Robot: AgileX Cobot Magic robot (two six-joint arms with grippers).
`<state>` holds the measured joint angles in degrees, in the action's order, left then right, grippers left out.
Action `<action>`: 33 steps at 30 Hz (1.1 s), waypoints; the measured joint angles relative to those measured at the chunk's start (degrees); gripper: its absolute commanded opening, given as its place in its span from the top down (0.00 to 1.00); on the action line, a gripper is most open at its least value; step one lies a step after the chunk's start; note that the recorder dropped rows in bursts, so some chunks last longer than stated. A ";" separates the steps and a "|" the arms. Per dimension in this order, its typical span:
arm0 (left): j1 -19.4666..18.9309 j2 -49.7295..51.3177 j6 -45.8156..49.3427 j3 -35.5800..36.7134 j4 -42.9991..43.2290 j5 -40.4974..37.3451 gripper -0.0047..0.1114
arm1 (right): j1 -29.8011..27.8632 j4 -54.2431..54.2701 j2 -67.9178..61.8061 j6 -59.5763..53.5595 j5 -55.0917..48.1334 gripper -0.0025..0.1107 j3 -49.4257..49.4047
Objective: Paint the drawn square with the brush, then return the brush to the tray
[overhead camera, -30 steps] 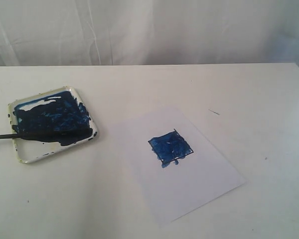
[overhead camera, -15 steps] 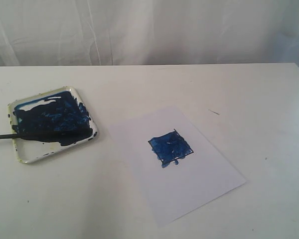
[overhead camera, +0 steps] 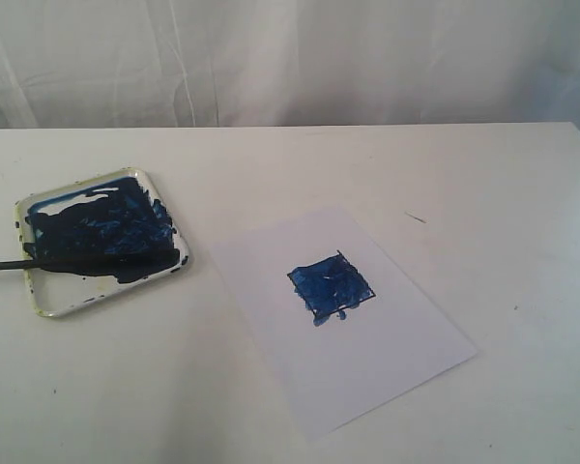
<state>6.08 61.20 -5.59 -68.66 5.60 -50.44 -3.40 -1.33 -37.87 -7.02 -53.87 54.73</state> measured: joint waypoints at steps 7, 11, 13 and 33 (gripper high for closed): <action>0.00 -8.05 0.09 1.97 0.00 0.09 0.96 | 0.00 0.00 10.47 0.14 -0.20 0.98 0.00; 0.00 -16.59 0.09 8.09 -0.41 1.28 0.96 | 0.00 0.00 18.25 0.56 -2.40 0.98 0.00; 0.00 -20.50 0.09 10.21 -0.84 1.37 0.96 | 0.00 0.00 21.09 0.67 -3.79 0.98 0.00; 0.00 -60.87 0.09 18.18 1.38 -7.95 0.96 | 0.00 0.11 37.88 1.00 -15.76 0.98 -2.63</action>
<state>6.08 0.33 -5.51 -50.48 6.98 -58.39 -3.40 -1.22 0.00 -6.02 -69.63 52.11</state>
